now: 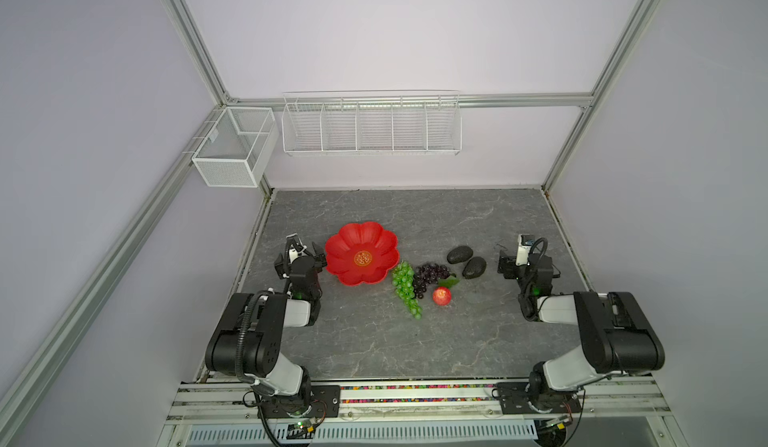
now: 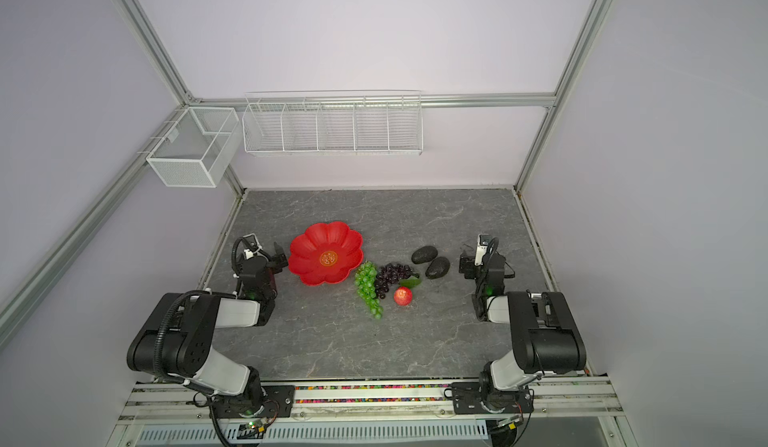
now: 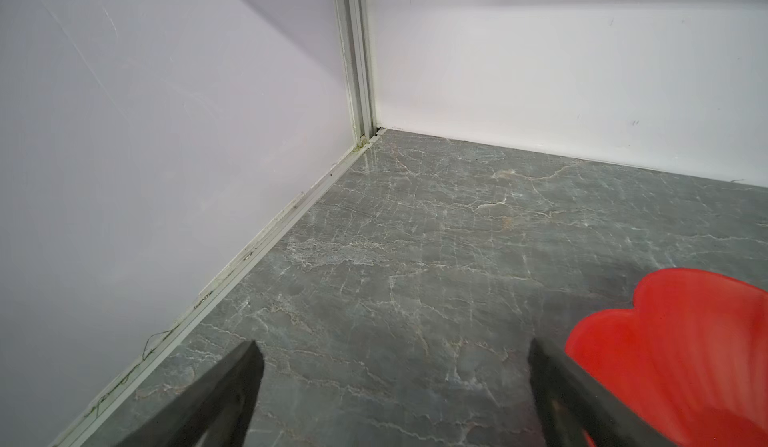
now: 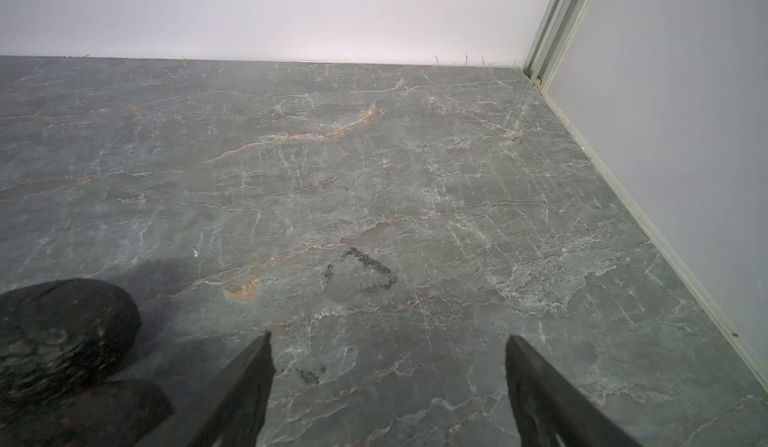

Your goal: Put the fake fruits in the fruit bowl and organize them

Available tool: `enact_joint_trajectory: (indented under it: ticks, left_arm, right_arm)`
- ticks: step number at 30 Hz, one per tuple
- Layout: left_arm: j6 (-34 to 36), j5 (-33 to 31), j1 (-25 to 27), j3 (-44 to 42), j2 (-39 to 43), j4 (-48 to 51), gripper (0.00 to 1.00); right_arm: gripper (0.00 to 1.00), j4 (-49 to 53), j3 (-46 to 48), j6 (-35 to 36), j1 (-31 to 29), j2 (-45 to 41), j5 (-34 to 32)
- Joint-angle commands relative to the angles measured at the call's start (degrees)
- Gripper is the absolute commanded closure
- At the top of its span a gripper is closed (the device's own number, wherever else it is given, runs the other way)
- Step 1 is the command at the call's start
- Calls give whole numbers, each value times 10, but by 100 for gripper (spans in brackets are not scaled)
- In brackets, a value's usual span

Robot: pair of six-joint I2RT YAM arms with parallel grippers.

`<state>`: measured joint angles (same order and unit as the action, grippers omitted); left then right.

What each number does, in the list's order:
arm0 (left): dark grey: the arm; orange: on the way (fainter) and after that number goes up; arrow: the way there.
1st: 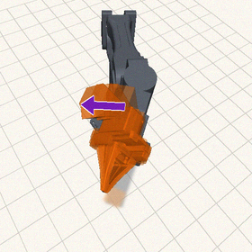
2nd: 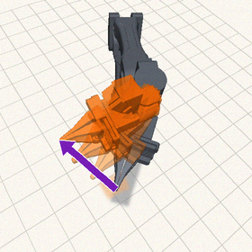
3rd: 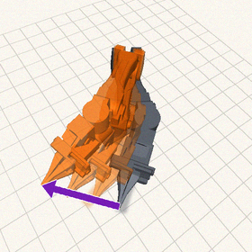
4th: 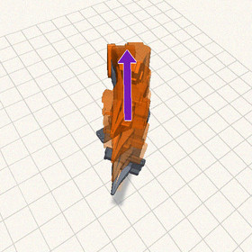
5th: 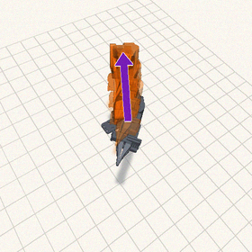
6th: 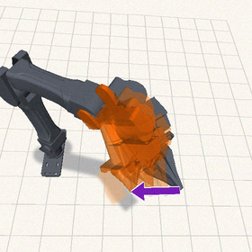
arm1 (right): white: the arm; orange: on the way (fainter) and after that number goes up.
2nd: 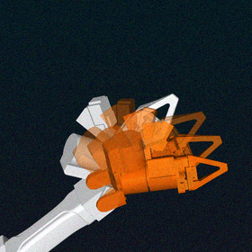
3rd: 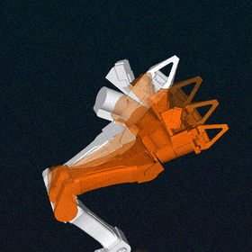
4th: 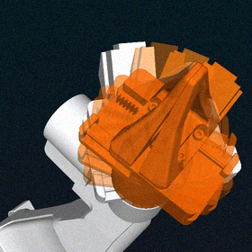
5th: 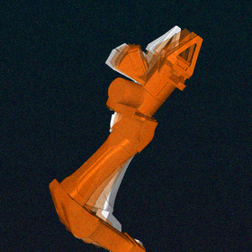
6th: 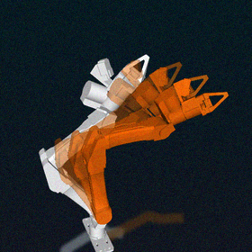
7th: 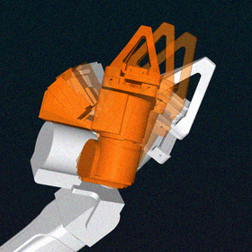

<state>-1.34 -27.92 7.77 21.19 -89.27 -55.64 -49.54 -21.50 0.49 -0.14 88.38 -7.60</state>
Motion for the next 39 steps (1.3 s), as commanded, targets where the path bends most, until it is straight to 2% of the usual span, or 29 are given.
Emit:
enact_joint_trajectory:
  ticks: [1,19,21,22,24,25,26,28,30,31,33,35,37,39]
  left_arm:
    - [6,7,-2,-1,-6,-11,1]
    - [6,7,-2,-1,-6,-11,1]
    - [5,-21,5,-7,5,-19,1]
    - [3,-14,6,-16,18,-13,1]
    - [25,-18,14,-37,36,-59,1]
    - [33,-100,40,-35,70,-35,1]
    - [39,-131,53,-28,117,10,1]
    - [65,-119,66,-21,212,95,1]
    - [27,-147,76,0,308,214,0]
    - [-11,-144,82,21,355,305,3]
    - [-82,-90,89,65,418,462,9]
    - [-158,4,110,111,433,593,14]
    - [-215,111,151,141,409,668,15]
    - [-260,188,217,152,375,697,18]
  right_arm:
    - [12,-1,-7,11,0,-7,8]
    - [12,-1,-6,11,0,-7,9]
    - [12,-13,-2,11,-1,-8,12]
    - [12,0,-5,19,-3,-27,21]
    - [12,236,-62,36,-10,-145,60]
    - [12,322,-95,35,-14,-196,66]
    - [12,369,-113,18,-23,-243,61]
    - [12,412,-122,4,-47,-322,89]
    - [12,431,-121,-21,-88,-381,79]
    - [12,440,-123,-27,-110,-399,80]
    - [12,458,-124,-51,-150,-405,80]
    - [12,488,-132,-75,-180,-390,80]
    - [12,480,-123,-80,-206,-378,115]
    - [12,410,-86,-82,-239,-375,172]
